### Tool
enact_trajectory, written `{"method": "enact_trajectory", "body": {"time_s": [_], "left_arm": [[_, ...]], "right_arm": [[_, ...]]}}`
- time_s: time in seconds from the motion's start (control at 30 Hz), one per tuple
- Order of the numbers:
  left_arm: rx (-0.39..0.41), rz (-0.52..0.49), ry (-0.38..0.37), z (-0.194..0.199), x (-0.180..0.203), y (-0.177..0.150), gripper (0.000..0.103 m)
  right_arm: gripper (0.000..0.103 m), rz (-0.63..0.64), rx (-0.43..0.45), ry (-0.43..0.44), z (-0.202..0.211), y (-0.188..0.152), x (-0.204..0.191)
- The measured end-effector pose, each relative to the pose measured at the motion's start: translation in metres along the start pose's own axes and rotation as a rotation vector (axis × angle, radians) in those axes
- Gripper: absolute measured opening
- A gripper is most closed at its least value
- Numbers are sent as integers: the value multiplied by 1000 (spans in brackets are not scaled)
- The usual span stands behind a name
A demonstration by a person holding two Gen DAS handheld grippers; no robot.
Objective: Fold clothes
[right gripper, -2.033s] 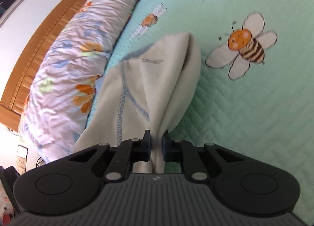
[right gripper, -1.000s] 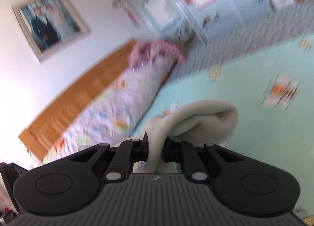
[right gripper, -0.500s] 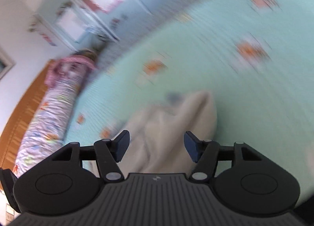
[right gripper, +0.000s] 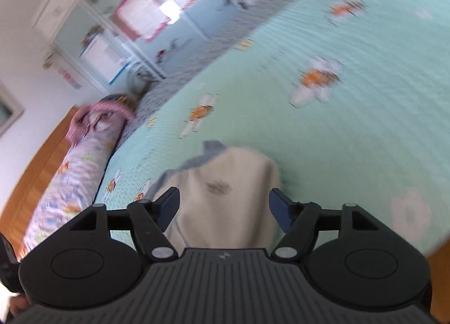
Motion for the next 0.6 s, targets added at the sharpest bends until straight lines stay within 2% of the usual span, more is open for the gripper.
{"method": "enact_trajectory", "body": {"time_s": [0.03, 0.17, 0.27, 0.3, 0.33, 0.37, 0.43, 0.5, 0.6], "left_arm": [[-12, -15, -10, -2, 5, -2, 54], [-71, -56, -32, -15, 23, -16, 55], [-120, -85, -47, -30, 38, -28, 55], [-136, -96, -51, -35, 43, -31, 55], [-152, -107, -54, -41, 48, -34, 55], [-163, -120, -53, -46, 52, -36, 55], [-181, -144, -49, -55, 59, -39, 55], [-195, -145, -27, -64, 59, -39, 56], [-214, -120, 12, -73, 54, -38, 56]], "right_arm": [[85, 30, 2, 3, -8, 8, -1], [85, 46, -35, -40, -36, 37, 27], [83, 23, -84, -101, -60, 41, 48], [64, 16, -126, -103, -66, 38, 52], [33, 11, -181, -94, -77, 32, 54], [20, 6, -220, -78, -82, 25, 56], [12, 32, -200, -64, -79, 12, 52], [11, 49, -156, -40, -62, 2, 41], [10, 94, -91, 40, -21, -16, 19]]}}
Point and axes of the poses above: each gripper's, at about its wrist camera, not at the fingertips, and z roughly against the way its jaws point, x to its right, y to its top, the point moved 2 cm from there along -z, roughly the way its jaws point, and after that the axes turned 5 degrees about -x, right-handed, at the moved point
